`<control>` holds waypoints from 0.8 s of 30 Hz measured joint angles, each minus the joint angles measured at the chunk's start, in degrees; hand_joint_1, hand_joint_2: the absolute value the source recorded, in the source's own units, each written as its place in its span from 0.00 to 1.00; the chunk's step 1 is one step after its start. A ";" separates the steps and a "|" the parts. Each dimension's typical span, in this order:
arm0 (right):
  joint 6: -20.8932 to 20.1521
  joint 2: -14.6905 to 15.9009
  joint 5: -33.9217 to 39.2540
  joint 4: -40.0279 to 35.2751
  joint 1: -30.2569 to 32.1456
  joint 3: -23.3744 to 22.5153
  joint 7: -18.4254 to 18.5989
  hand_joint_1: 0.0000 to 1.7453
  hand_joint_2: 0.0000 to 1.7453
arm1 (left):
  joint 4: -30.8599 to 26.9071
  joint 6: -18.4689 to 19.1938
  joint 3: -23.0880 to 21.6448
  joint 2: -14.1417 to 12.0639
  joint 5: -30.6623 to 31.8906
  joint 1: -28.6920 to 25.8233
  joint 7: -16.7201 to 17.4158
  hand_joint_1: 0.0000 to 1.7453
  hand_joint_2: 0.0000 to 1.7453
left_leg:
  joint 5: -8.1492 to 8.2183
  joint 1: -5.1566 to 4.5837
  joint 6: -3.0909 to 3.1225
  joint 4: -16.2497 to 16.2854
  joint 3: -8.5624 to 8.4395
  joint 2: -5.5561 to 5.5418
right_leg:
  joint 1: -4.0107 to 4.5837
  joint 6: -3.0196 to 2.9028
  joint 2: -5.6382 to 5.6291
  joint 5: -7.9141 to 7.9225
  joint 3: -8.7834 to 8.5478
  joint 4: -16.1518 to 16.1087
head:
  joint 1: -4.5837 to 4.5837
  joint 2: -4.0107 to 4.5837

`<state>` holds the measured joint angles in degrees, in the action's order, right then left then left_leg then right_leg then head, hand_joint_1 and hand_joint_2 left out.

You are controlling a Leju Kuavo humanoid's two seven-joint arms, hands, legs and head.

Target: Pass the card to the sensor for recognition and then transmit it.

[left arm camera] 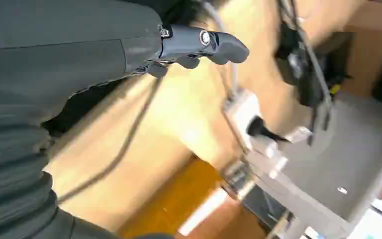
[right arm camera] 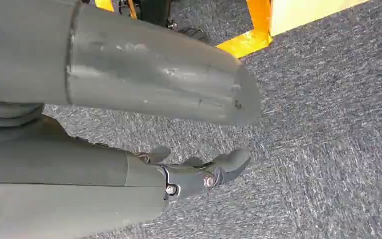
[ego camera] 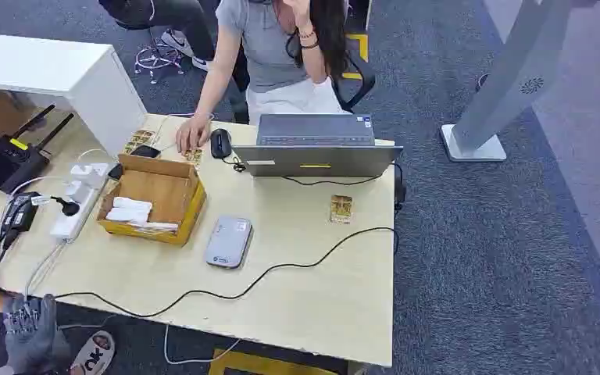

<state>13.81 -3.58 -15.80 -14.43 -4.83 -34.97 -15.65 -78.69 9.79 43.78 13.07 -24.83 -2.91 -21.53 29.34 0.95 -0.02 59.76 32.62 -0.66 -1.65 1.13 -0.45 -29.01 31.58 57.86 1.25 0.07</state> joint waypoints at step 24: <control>-0.37 -1.20 -5.20 0.39 -3.19 0.07 2.30 0.00 0.00 | -1.17 -17.66 -20.64 -8.68 21.89 16.90 -1.86 0.00 1.00 | -0.17 0.03 0.01 0.04 -0.43 0.02 | 0.03 0.01 -0.05 0.18 0.03 0.02 | 0.00 0.00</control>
<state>13.44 -4.79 -21.01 -14.03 -8.02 -34.91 -13.35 -79.86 -7.87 23.13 4.40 -2.95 13.99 -23.39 29.18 0.98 -0.01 59.81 32.19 -0.63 -1.62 1.14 -0.50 -28.83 31.61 57.88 1.25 0.07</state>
